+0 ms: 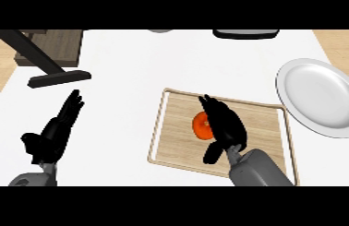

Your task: Pick the squash from the tray and place it in the plate

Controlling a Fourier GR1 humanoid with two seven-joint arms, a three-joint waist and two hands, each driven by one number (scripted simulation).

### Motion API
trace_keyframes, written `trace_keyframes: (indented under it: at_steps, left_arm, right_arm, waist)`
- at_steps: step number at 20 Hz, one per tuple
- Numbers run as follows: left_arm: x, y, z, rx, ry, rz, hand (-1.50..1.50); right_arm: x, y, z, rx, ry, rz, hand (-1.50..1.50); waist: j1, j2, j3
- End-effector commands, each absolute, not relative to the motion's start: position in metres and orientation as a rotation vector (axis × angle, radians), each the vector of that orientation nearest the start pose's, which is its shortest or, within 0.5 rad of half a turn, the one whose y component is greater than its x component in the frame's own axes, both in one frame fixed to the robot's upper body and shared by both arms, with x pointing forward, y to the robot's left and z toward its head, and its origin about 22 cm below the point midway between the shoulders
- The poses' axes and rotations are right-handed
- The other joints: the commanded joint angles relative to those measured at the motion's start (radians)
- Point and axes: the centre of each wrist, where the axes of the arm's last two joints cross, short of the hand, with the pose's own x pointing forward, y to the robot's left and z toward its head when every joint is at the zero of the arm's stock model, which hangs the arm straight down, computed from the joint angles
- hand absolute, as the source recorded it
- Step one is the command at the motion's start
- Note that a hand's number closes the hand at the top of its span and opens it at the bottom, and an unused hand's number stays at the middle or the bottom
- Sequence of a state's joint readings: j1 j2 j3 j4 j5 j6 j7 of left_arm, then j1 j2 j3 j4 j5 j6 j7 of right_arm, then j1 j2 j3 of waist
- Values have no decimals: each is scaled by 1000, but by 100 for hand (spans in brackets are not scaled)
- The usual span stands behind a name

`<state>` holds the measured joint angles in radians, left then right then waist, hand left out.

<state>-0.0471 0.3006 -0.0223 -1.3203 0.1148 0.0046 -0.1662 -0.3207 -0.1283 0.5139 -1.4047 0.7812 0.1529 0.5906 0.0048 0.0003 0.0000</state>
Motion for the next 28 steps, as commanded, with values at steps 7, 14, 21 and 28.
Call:
trace_keyframes:
  at_steps: [7, 14, 21, 28]
  left_arm:
    - [255, 307, -26, 174, -1522, -152, 0]
    - [254, 305, -11, 156, -1512, -145, 0]
    - [252, 315, -27, 162, -1525, -143, 0]
    - [229, 333, -32, 263, -1472, -23, 0]
  right_arm:
    - [280, -120, -8, -549, -1083, 1185, 150]
    - [279, -100, -21, -520, -1143, 1253, 150]
    - [277, -104, 2, -699, -1368, 1248, 150]
    - [251, -395, 20, -1194, -943, 747, 150]
  waist:
    - [-4, 0, 0]
    - [-1, -1, 0]
    - [-8, -2, 0]
    - [-173, -18, 8]
